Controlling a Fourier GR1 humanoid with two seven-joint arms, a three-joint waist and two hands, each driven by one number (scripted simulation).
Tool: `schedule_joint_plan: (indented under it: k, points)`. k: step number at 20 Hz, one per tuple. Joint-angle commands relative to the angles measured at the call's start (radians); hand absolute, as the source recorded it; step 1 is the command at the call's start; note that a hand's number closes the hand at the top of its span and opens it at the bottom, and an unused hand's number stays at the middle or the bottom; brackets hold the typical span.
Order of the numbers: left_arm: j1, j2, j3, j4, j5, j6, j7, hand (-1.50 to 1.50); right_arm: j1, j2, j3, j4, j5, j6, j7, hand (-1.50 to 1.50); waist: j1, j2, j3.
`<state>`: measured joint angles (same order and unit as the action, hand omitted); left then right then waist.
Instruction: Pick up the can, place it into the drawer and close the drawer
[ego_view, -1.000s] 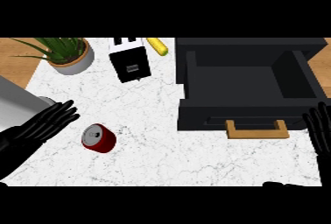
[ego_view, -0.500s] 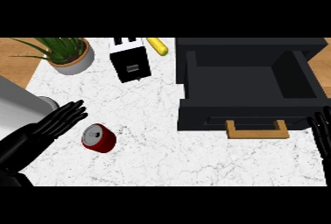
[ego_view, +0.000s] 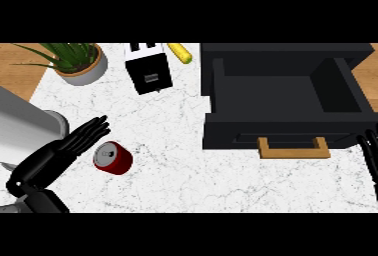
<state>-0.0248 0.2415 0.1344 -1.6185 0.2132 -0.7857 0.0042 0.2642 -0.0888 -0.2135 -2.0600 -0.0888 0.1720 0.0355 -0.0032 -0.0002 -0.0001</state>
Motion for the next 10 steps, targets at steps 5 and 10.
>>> schedule_joint_plan:
  k: [5,10]
  points:
    - [-0.054,0.026,0.051,0.191,-0.122,-0.027,-0.18,-1.5,-0.06,0.022,0.002,0.032,0.012,-0.006,0.014,-1.5,0.001,0.0,0.0]
    - [-0.097,0.037,0.037,0.335,-0.256,-0.001,-0.338,-1.5,0.016,0.012,-0.014,-0.011,-0.014,0.054,0.015,-1.5,-0.002,0.0,0.0]
